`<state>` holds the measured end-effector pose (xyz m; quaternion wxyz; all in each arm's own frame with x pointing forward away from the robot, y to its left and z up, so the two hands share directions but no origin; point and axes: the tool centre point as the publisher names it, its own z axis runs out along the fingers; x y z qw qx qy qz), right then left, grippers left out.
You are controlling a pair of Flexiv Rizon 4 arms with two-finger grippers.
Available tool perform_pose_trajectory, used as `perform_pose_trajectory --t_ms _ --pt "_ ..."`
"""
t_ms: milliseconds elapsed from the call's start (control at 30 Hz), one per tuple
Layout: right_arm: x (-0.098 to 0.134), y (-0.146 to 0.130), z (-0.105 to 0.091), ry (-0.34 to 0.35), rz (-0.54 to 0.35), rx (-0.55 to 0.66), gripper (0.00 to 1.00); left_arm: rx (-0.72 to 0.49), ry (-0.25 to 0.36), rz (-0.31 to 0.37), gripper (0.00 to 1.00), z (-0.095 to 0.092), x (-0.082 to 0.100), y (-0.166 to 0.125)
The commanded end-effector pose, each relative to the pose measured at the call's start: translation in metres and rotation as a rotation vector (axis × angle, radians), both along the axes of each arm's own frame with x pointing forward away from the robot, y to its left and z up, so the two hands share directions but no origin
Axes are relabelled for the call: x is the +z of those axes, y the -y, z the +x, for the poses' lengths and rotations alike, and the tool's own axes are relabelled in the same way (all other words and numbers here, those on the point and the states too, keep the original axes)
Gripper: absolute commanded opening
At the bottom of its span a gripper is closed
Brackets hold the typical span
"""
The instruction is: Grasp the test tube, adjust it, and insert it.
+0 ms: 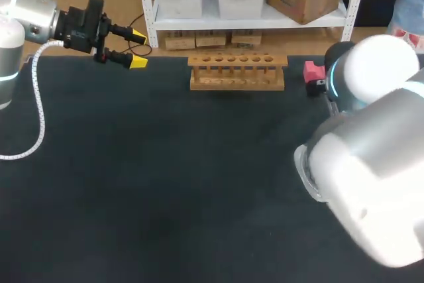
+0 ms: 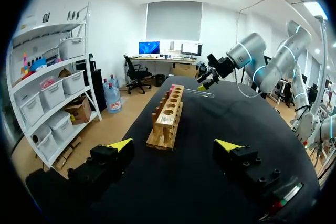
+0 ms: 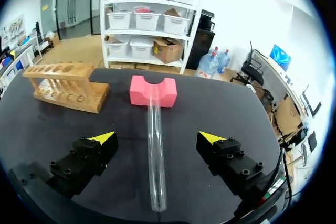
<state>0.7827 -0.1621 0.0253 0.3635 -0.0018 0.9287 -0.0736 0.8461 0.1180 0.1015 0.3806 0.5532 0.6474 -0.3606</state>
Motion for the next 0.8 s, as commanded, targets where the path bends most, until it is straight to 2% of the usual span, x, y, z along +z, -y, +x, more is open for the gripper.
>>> perform_pose_trajectory --t_ms 33,233,433,800 --pt "-0.006 -0.002 0.008 0.001 -0.097 -0.083 1.00 -0.001 0.000 0.000 1.00 0.000 0.000 0.000" --pt "-0.012 -0.004 0.013 -0.039 0.005 0.015 1.00 -0.001 0.000 0.000 1.00 0.000 0.000 0.000" --pt "-0.012 -0.005 0.014 -0.051 0.022 0.085 1.00 -0.001 0.000 0.000 1.00 0.000 0.000 0.000" --pt "-0.021 -0.006 0.017 -0.095 0.128 0.162 1.00 -0.001 0.000 0.000 1.00 0.000 0.000 0.000"
